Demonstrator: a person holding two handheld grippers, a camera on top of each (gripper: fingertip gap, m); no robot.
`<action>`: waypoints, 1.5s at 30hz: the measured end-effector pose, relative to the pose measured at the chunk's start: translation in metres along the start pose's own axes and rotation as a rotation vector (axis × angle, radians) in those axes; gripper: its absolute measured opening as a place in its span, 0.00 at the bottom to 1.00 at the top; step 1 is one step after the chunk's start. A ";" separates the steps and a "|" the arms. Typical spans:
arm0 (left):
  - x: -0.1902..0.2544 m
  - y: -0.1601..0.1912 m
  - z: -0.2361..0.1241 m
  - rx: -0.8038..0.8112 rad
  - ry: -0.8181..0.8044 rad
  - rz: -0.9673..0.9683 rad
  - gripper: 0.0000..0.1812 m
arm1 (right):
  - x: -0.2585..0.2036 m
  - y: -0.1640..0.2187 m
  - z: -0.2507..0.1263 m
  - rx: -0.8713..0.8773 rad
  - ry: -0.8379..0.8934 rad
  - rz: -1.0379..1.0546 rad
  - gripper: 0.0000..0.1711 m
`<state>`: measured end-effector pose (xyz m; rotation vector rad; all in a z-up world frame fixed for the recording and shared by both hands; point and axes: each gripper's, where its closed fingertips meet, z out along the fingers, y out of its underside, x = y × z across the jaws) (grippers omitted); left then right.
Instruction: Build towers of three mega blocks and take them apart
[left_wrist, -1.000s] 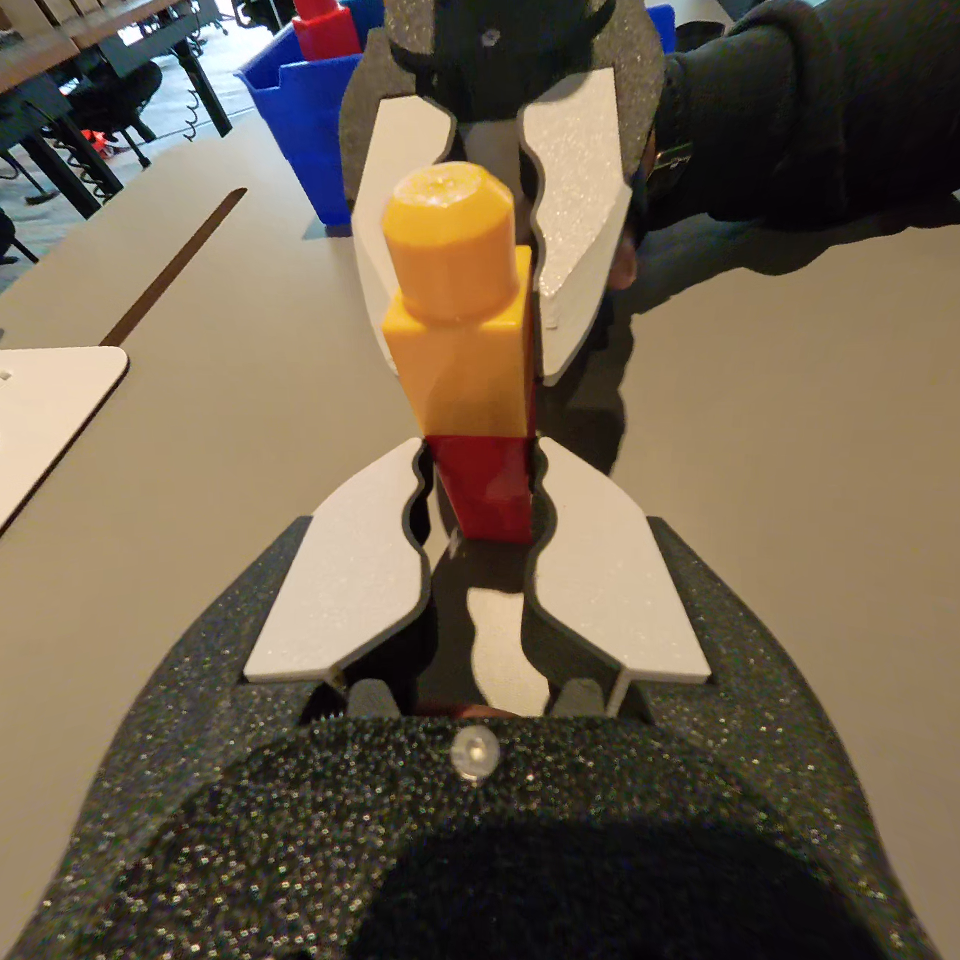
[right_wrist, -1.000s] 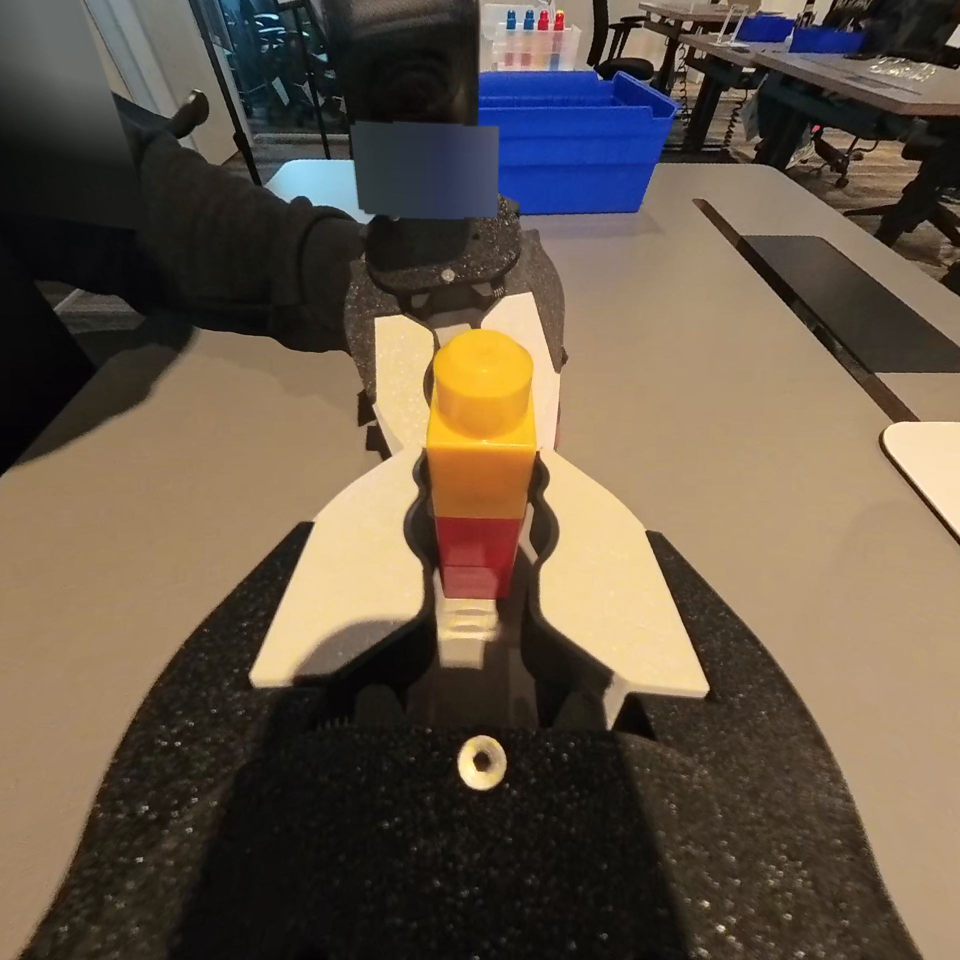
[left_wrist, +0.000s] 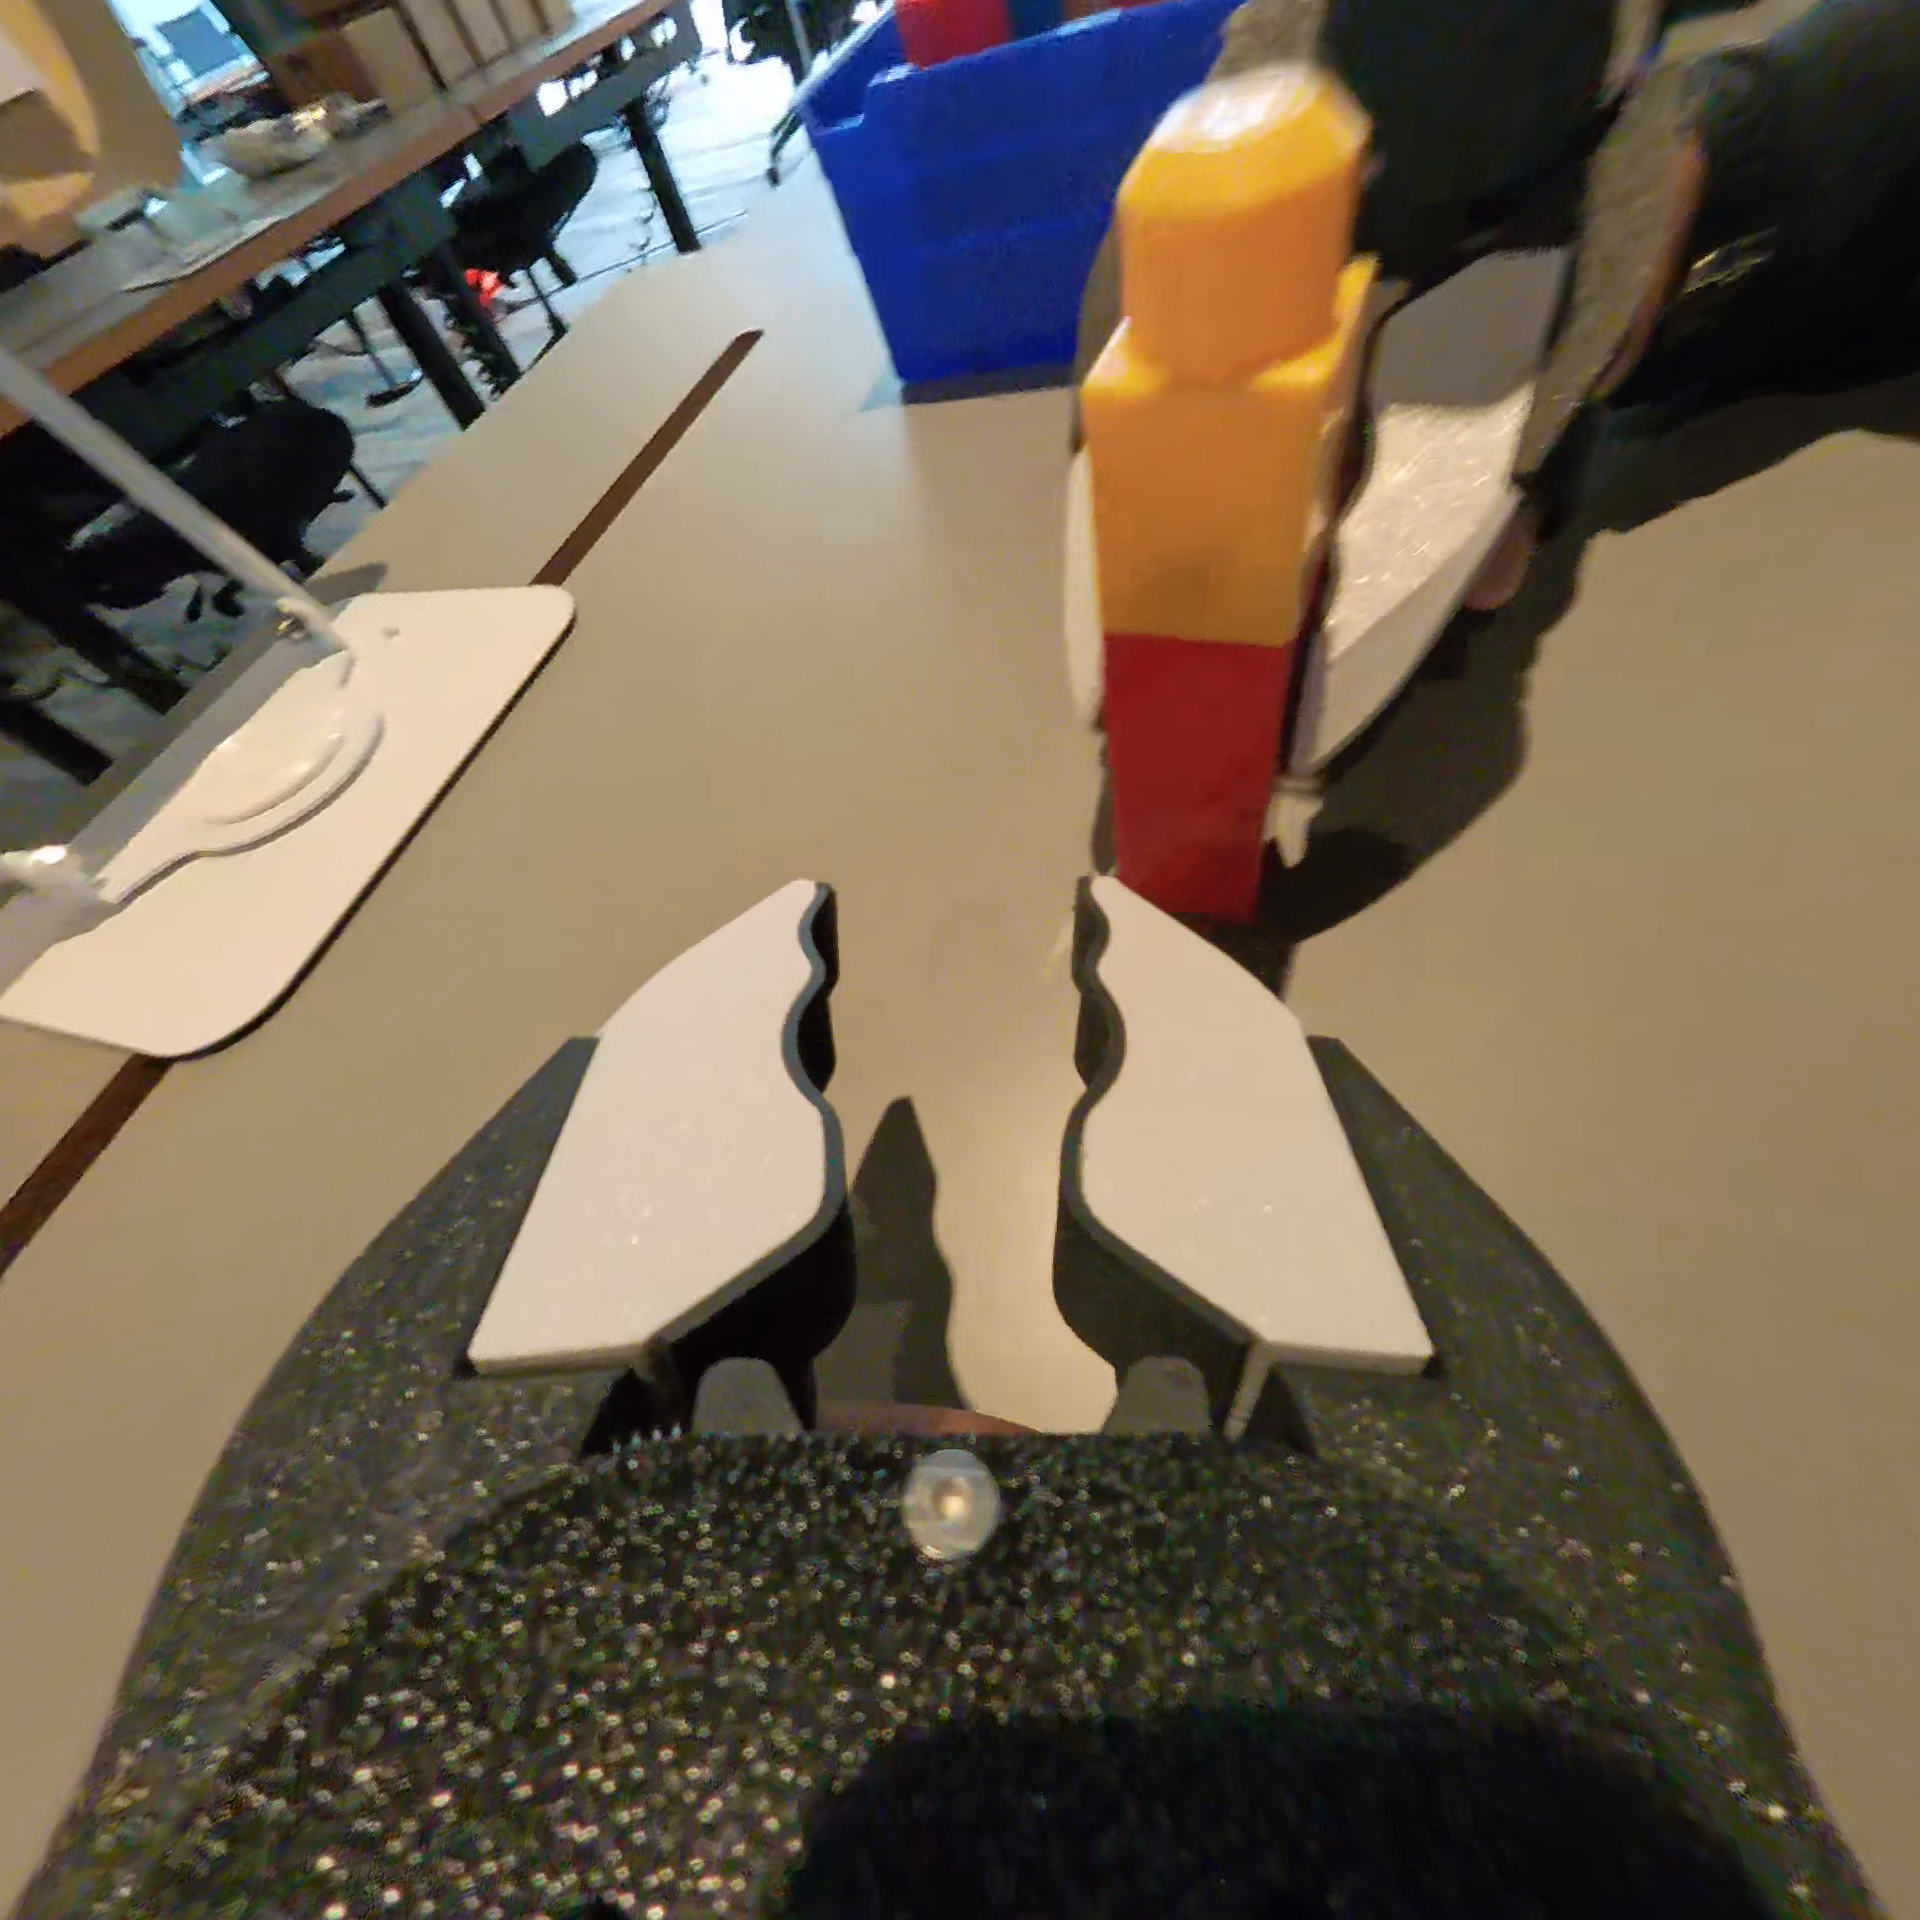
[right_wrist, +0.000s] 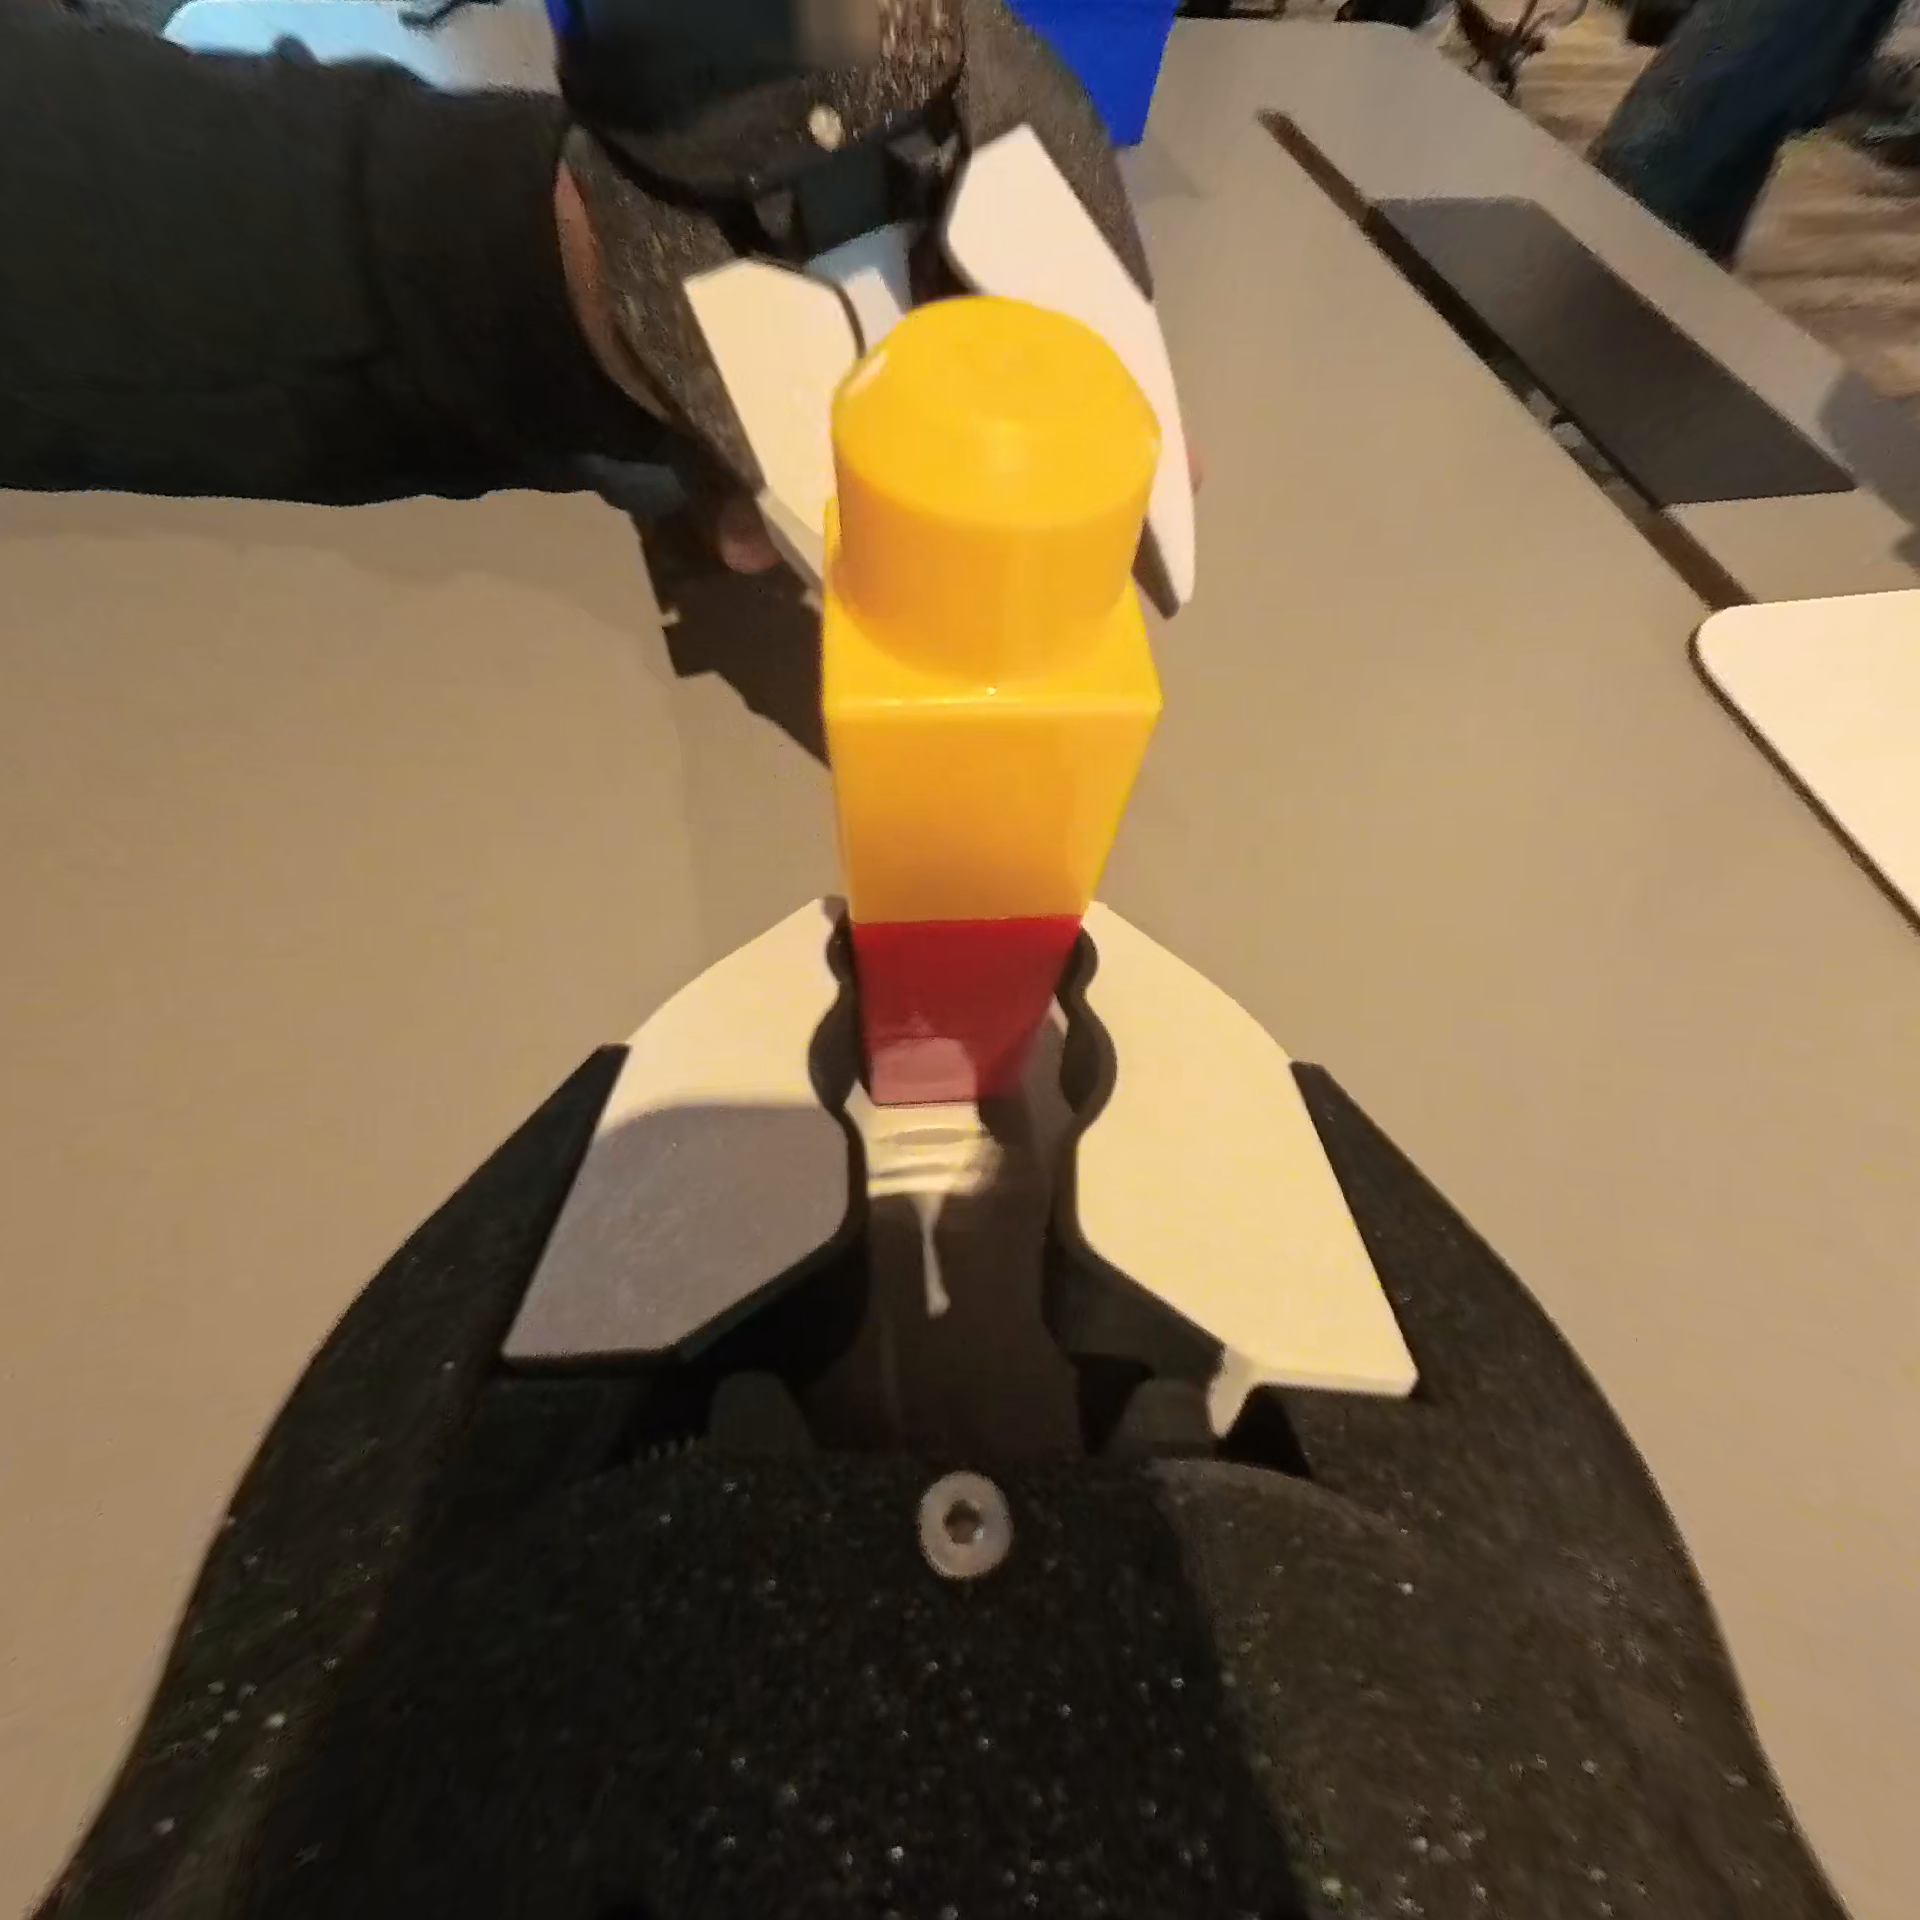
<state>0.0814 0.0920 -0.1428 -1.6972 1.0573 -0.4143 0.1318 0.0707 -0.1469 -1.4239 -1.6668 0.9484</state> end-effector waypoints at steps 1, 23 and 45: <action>-0.002 0.004 0.001 -0.027 -0.017 0.011 0.23 | -0.002 -0.007 -0.004 0.033 0.014 -0.002 0.21; -0.002 0.035 0.016 -0.250 -0.086 0.176 0.10 | 0.120 0.138 -0.395 -0.071 1.152 0.407 0.21; -0.001 0.035 0.017 -0.257 -0.087 0.183 0.07 | 0.147 0.207 -0.373 -0.424 1.142 0.788 0.21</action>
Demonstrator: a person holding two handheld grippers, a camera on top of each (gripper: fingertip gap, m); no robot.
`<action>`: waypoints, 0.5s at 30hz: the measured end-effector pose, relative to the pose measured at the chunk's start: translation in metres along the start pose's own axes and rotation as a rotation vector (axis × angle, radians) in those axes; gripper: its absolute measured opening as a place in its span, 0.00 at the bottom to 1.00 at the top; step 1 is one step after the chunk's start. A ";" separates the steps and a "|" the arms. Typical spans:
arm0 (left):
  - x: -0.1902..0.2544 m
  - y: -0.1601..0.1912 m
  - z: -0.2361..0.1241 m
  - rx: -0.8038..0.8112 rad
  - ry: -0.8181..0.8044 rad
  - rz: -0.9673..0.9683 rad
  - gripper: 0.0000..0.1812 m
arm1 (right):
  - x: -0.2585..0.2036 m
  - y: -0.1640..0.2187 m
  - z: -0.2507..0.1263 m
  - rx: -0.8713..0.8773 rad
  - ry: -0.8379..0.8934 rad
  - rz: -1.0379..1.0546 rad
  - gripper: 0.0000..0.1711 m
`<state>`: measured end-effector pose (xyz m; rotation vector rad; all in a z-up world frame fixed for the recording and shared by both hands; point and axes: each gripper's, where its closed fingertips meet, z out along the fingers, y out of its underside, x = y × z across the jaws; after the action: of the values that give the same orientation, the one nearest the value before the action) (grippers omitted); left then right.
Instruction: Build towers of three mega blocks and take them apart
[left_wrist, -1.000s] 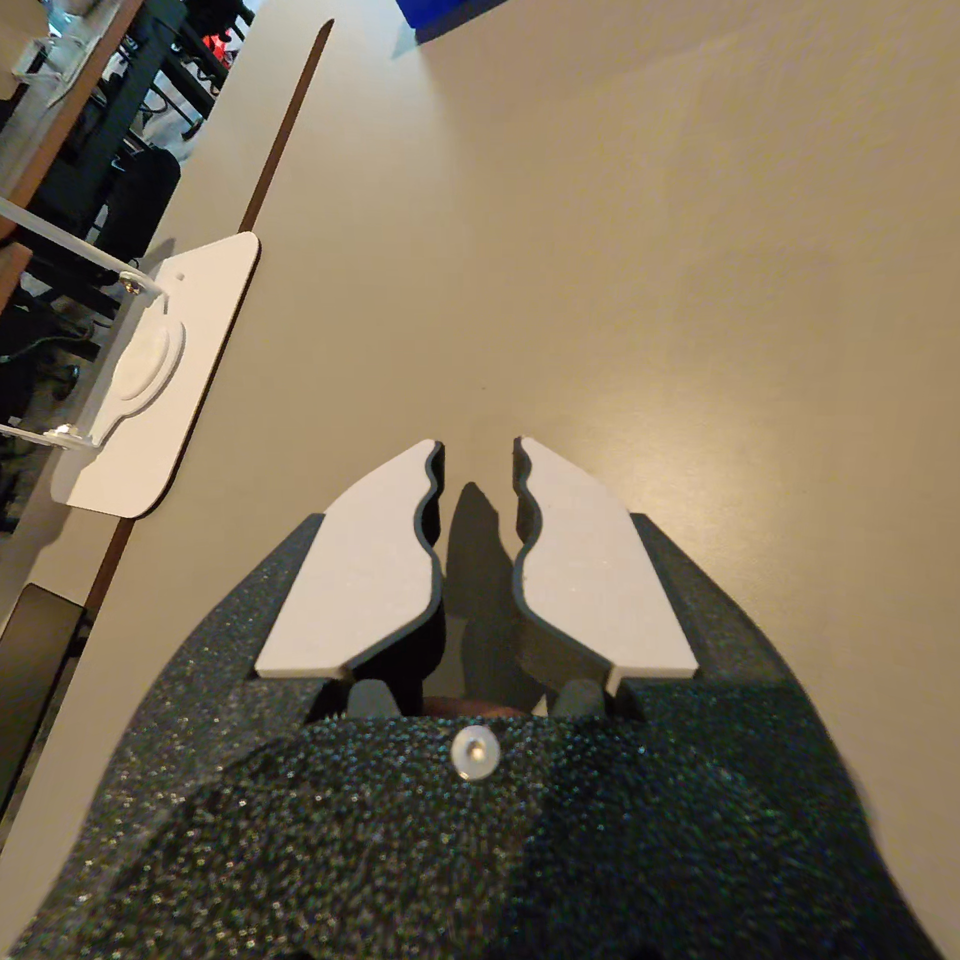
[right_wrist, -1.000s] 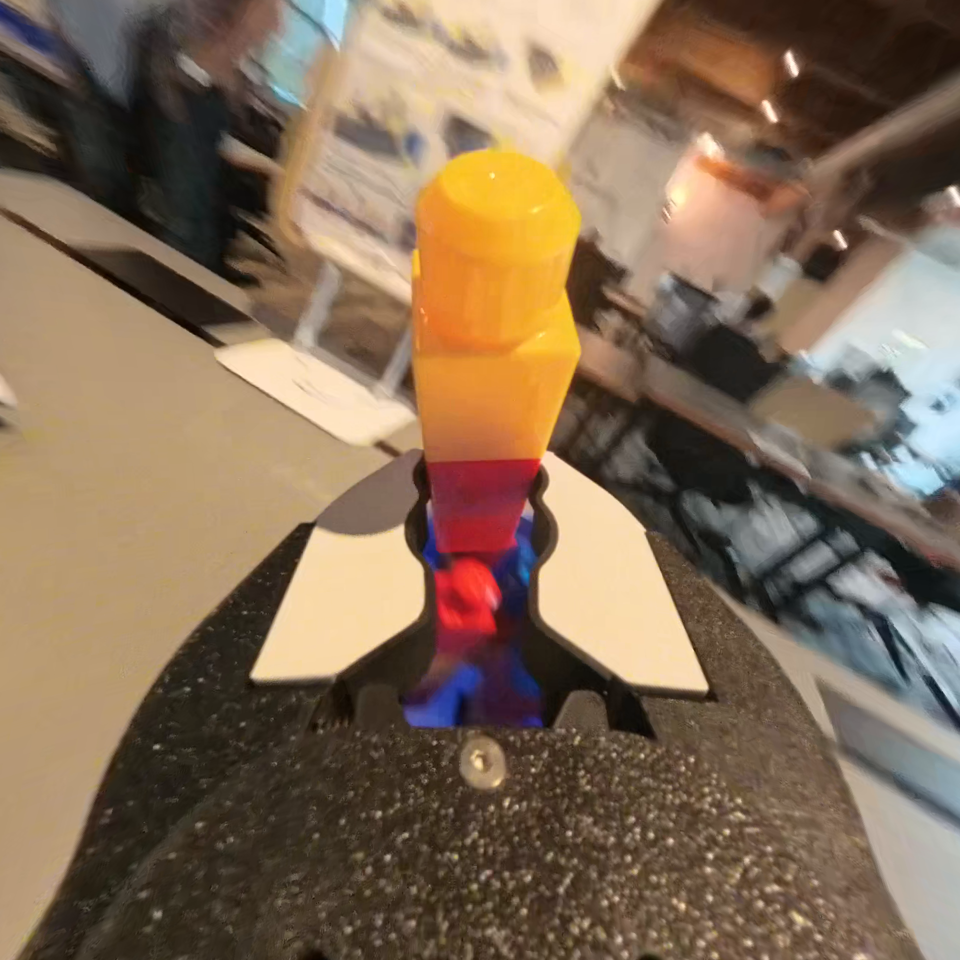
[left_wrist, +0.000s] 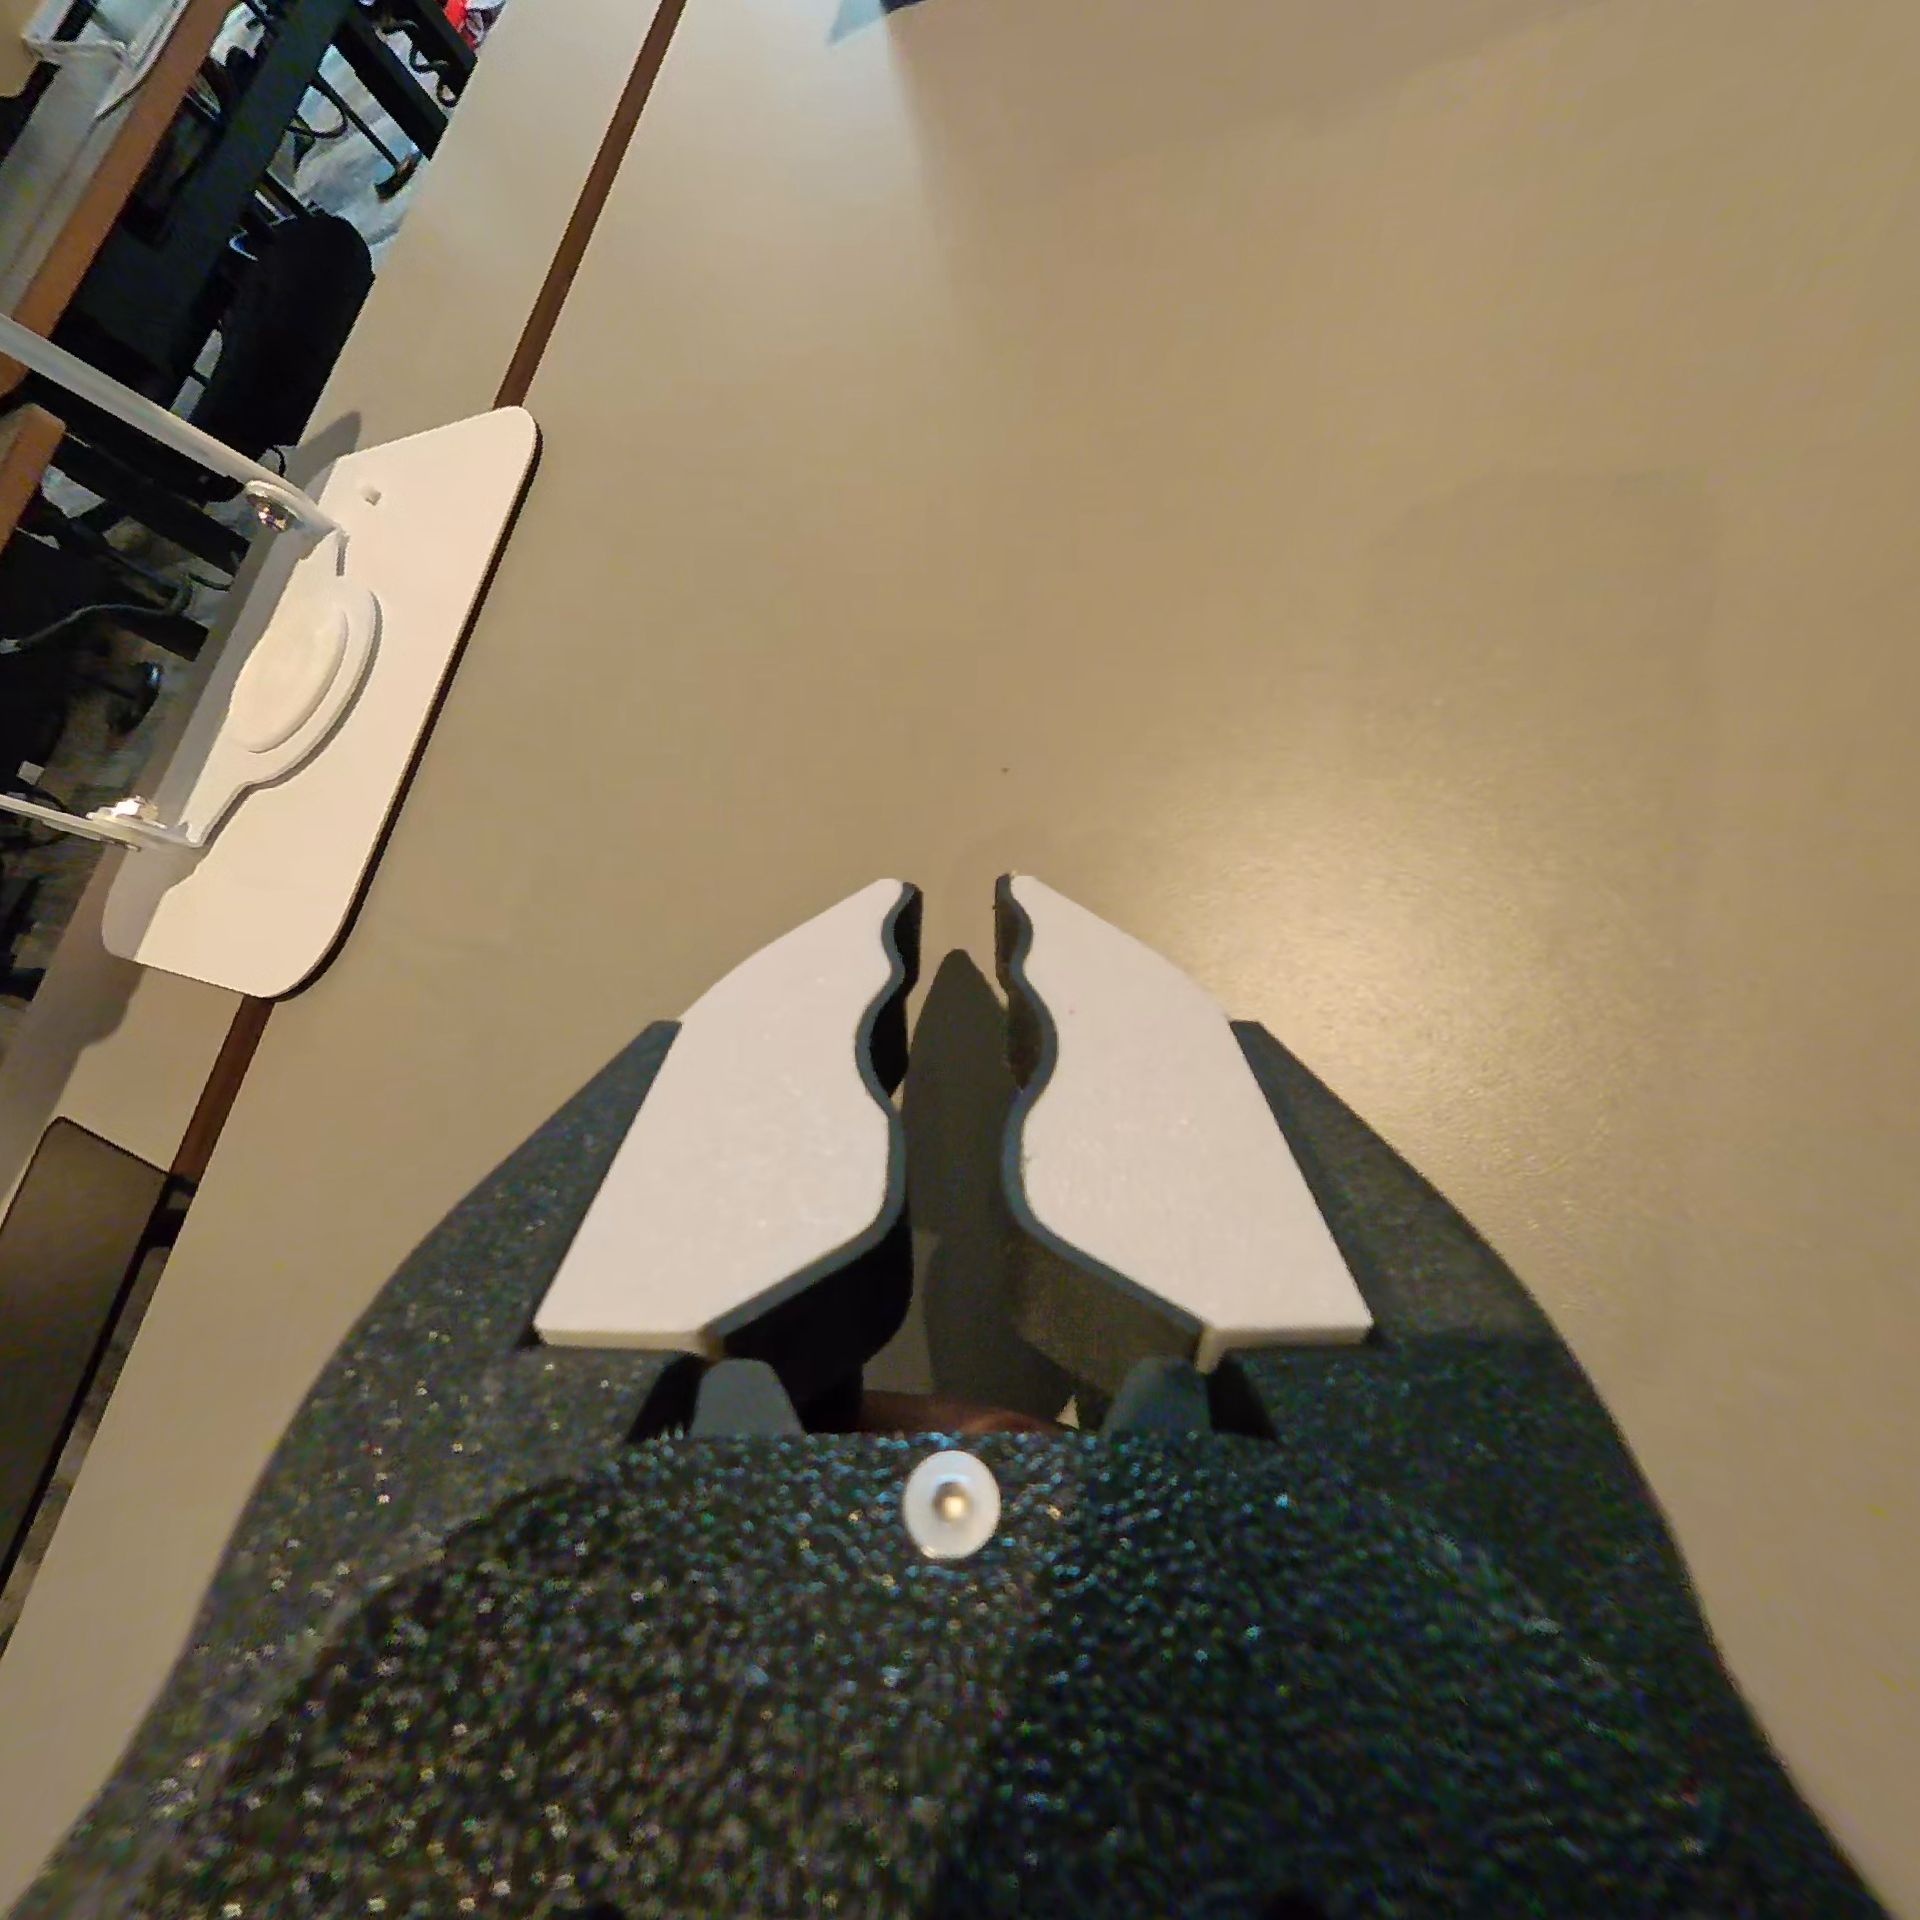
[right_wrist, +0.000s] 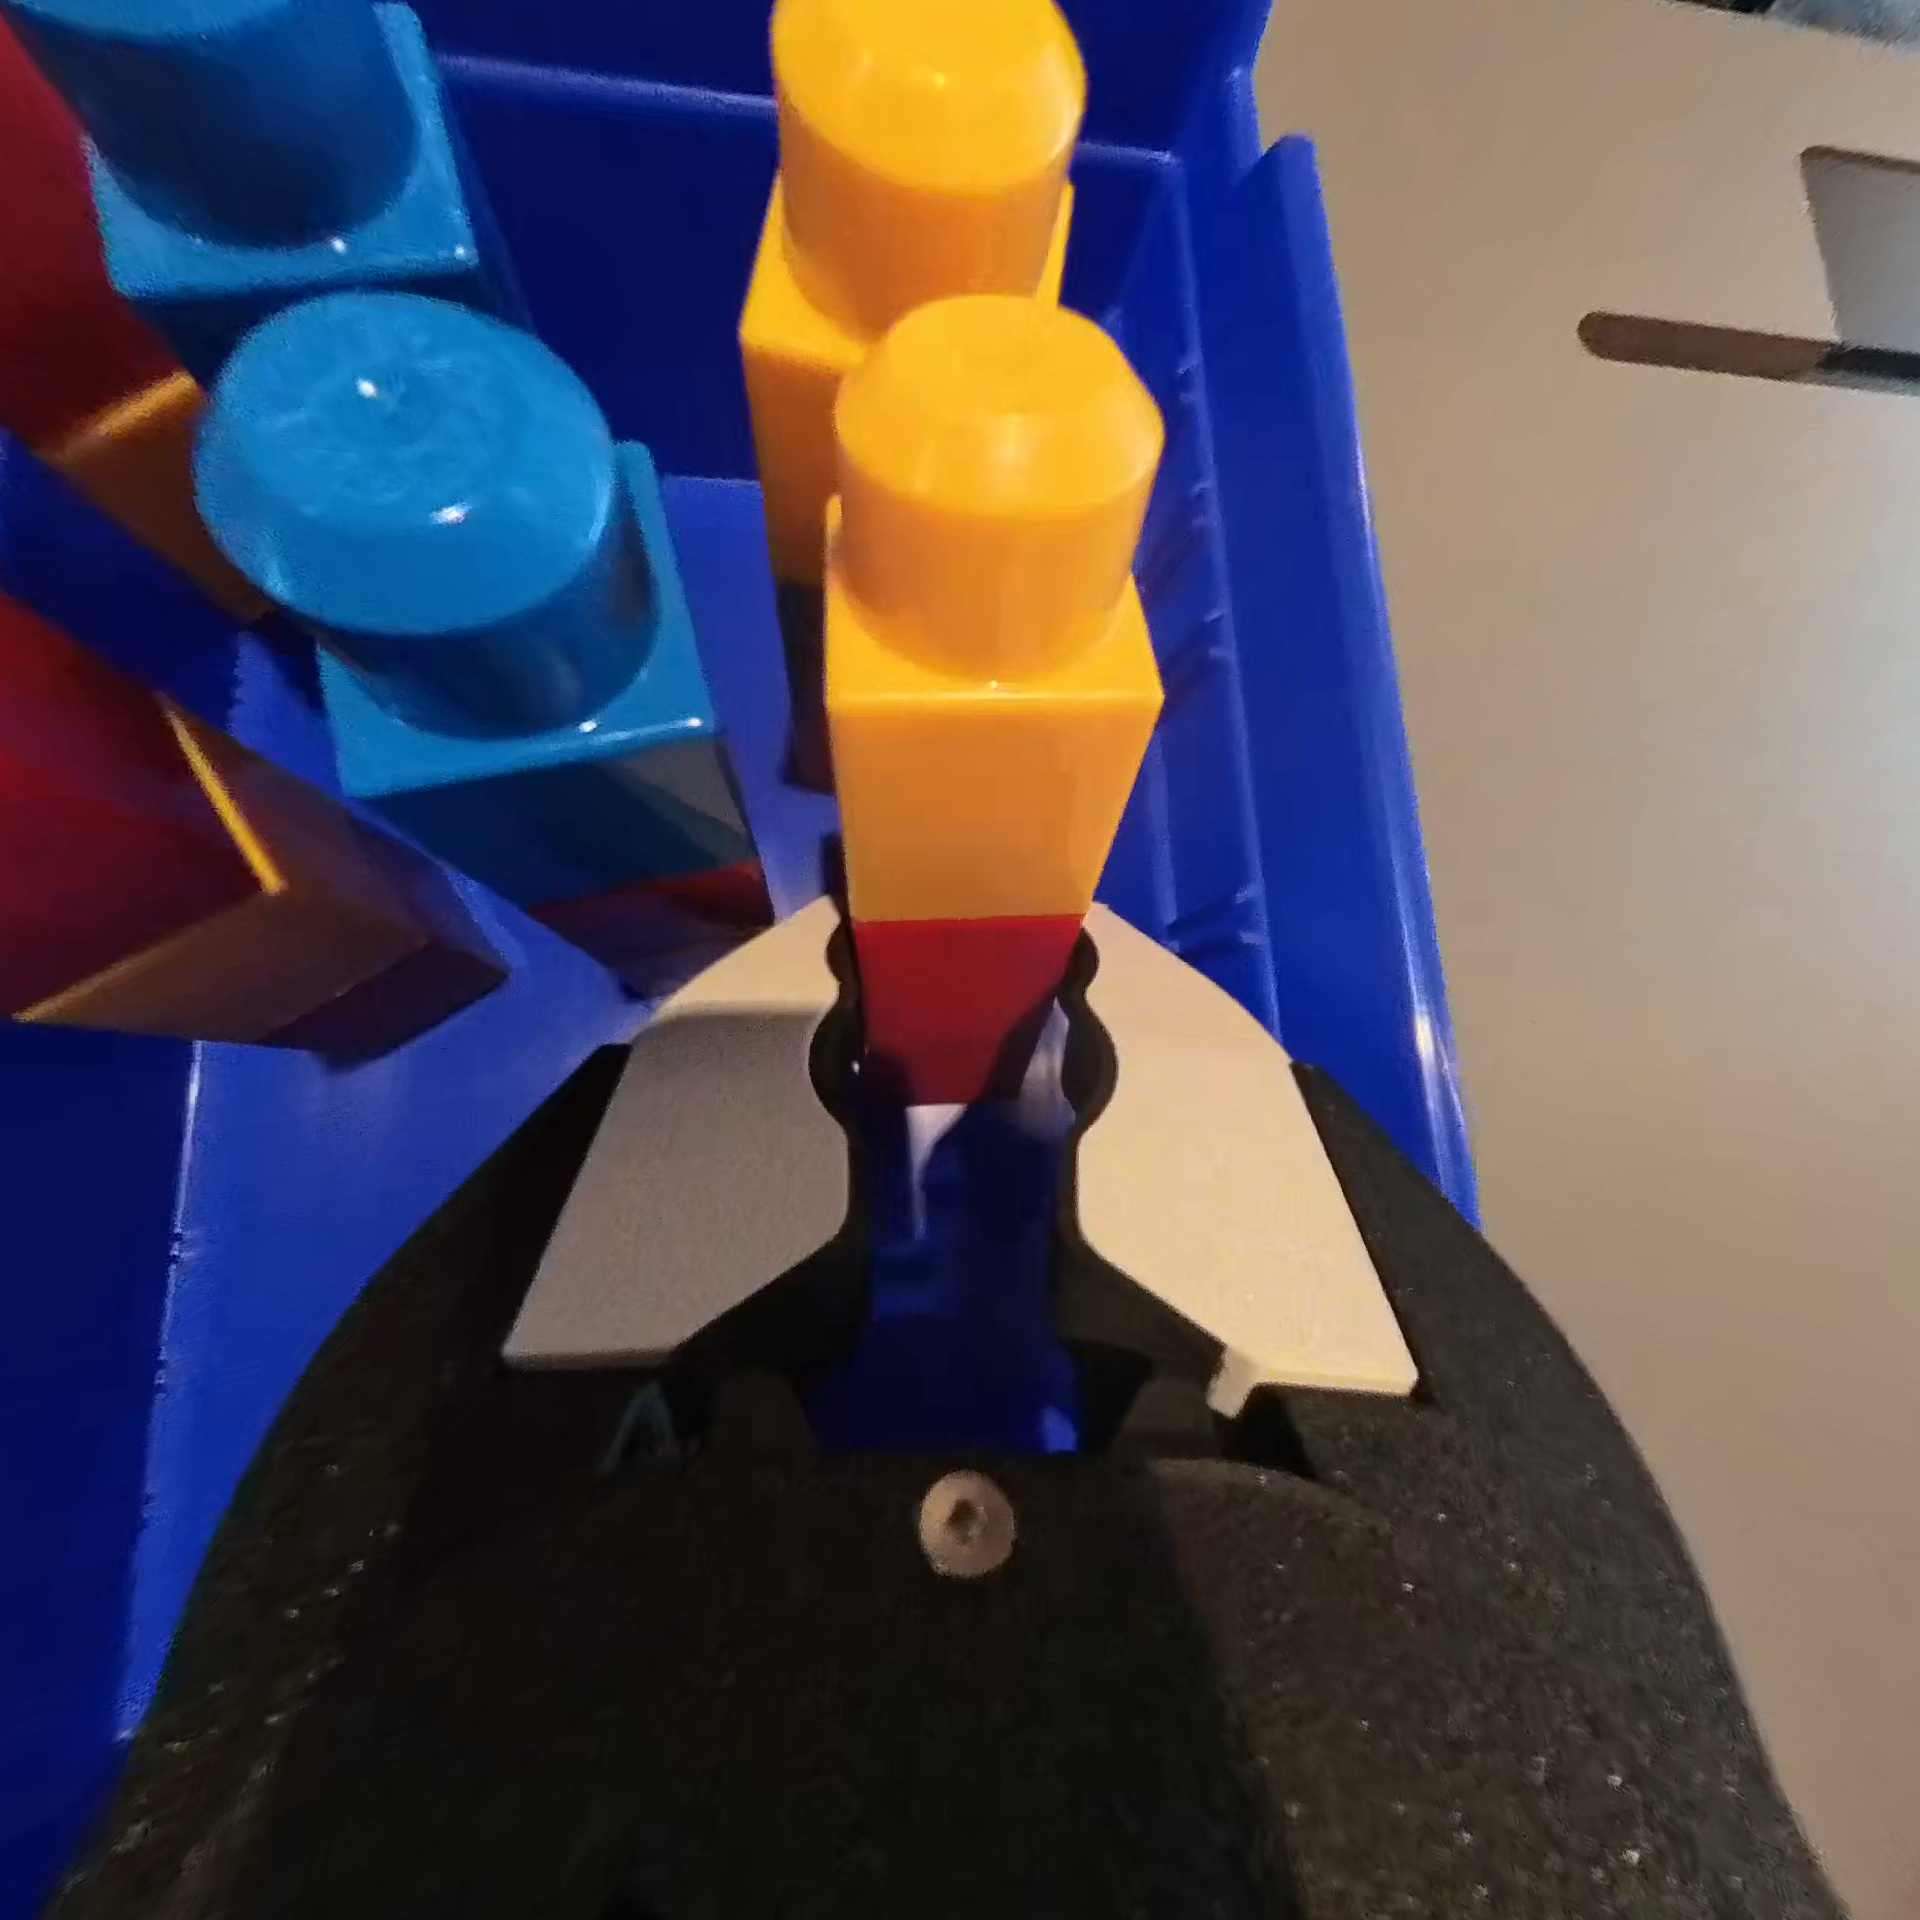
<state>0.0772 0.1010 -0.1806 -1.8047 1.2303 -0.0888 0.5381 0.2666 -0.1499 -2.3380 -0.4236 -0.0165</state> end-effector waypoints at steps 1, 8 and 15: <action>0.000 0.000 0.000 0.000 0.001 0.000 0.07 | -0.001 0.001 0.000 -0.003 -0.012 0.010 0.21; 0.000 0.000 0.000 0.001 0.002 0.007 0.06 | -0.005 0.014 0.000 -0.062 -0.082 0.041 0.22; 0.000 -0.001 0.000 0.003 -0.003 0.014 0.06 | 0.001 0.020 -0.004 -0.104 0.023 -0.067 0.23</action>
<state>0.0778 0.1007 -0.1802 -1.7930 1.2400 -0.0799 0.5450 0.2510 -0.1603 -2.4219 -0.5005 -0.0999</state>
